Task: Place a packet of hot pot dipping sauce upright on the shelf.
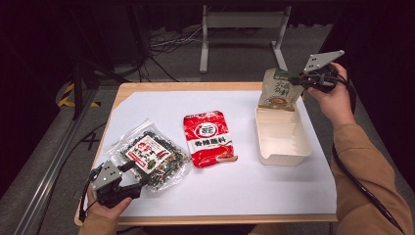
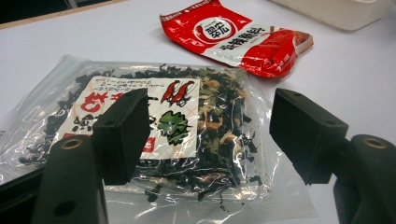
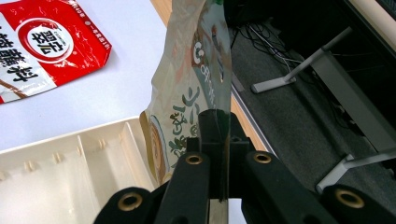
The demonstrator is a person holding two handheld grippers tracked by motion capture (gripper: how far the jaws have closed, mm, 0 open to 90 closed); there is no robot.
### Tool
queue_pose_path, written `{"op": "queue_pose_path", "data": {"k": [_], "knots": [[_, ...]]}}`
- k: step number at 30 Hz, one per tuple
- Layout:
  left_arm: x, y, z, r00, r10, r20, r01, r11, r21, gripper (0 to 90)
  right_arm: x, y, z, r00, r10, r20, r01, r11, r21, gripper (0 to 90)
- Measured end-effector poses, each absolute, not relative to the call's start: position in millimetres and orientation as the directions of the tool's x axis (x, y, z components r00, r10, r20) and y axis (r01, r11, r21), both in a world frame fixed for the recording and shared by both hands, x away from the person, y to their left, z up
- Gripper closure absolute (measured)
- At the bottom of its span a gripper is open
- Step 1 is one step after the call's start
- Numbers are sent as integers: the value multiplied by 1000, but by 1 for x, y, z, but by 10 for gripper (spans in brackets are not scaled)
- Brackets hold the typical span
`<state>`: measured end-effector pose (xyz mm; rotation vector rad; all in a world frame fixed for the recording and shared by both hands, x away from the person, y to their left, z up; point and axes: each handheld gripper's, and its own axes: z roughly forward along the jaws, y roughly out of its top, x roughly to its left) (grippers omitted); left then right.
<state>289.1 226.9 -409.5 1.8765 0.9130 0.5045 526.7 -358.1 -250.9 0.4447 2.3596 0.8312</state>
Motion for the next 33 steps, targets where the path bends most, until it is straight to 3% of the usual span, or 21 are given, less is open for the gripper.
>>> {"op": "queue_pose_path", "data": {"k": [33], "knots": [[291,227,-409,640,768,-31,373,-275,886,295,537,-348,-277,-801,474,-365,154,753,640,898]]}}
